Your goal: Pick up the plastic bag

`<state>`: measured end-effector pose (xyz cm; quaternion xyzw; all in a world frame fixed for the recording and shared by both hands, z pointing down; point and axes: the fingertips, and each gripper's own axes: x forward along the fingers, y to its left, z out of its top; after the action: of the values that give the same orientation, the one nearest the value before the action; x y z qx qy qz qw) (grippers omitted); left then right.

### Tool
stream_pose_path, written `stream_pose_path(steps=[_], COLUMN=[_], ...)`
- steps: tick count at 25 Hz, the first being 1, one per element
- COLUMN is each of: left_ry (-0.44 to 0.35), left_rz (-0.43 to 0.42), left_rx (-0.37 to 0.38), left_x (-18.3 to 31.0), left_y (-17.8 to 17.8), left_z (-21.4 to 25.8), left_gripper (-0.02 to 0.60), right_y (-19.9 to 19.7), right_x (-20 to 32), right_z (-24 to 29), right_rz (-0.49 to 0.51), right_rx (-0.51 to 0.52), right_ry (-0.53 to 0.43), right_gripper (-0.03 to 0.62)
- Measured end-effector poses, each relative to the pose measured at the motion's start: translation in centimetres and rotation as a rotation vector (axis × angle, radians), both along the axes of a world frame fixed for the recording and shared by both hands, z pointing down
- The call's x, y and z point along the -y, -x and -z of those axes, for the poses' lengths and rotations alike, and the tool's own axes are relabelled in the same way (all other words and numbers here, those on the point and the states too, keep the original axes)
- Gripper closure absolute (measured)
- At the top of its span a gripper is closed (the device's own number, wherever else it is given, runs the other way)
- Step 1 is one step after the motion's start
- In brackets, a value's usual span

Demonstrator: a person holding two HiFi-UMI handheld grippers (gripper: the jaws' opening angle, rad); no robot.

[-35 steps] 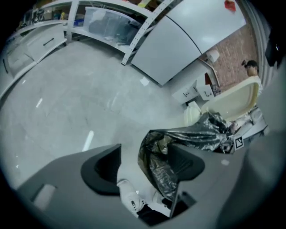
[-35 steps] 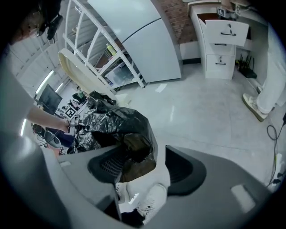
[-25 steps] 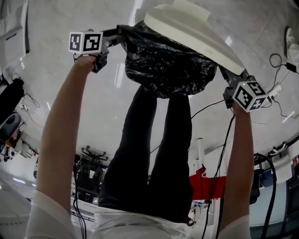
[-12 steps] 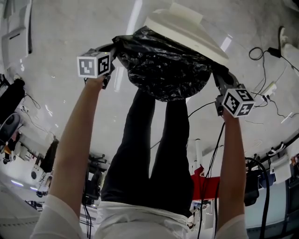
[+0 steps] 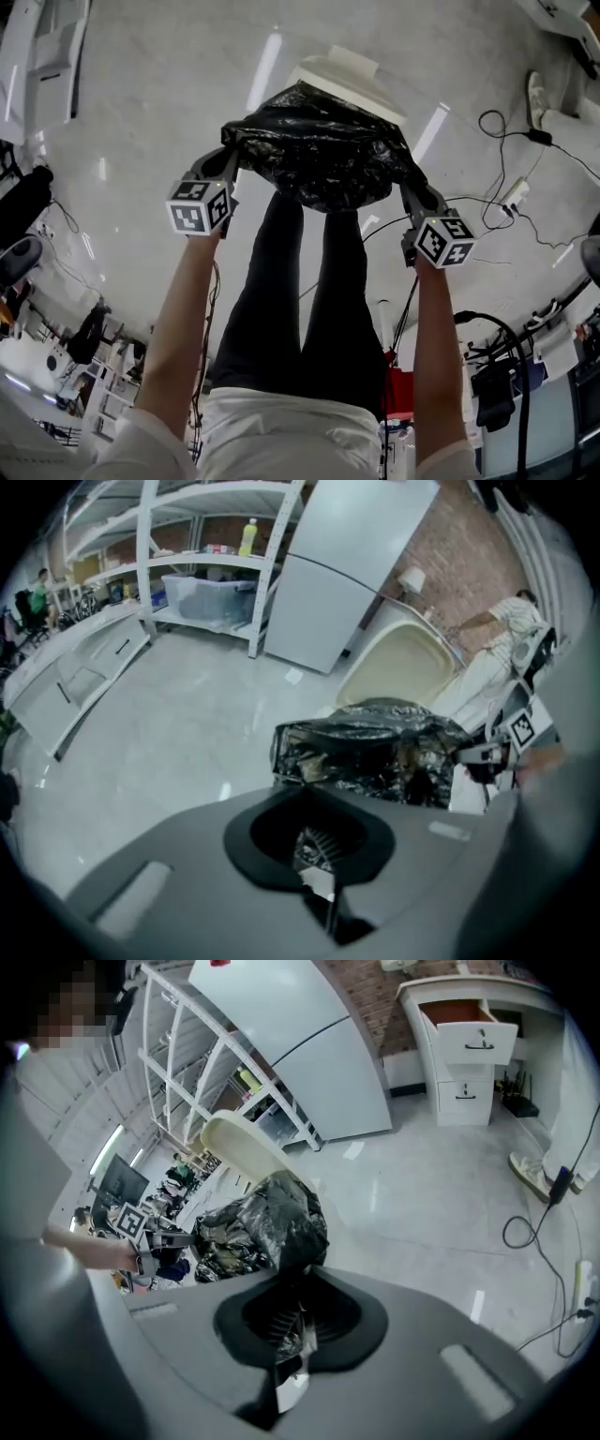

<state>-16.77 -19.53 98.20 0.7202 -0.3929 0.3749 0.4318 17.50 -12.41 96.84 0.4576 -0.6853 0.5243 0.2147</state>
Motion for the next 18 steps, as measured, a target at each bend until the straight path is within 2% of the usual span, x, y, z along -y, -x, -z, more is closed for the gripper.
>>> stream_pose_path(steps=[4, 11, 18], left_ry=[-0.03, -0.066, -0.126], left_rz=[-0.004, 0.008, -0.128], left_rx=[-0.003, -0.011, 0.035], left_x=[-1.1, -3.0, -6.1], left_y=[-0.3, -0.8, -2.3], left_z=[5.2, 15.1, 23.6], left_gripper=[0.575, 0.575, 0.575], right_y=[0.6, 0.8, 0.6], right_x=[-0.7, -2.0, -3.8], right_z=[4.1, 11.7, 19.2], right_rz=[-0.027, 0.027, 0.087], right_rx=[0.027, -0.003, -0.032], right_ry=[0.005, 0.015, 0.002], right_gripper=[0.591, 0.591, 0.591])
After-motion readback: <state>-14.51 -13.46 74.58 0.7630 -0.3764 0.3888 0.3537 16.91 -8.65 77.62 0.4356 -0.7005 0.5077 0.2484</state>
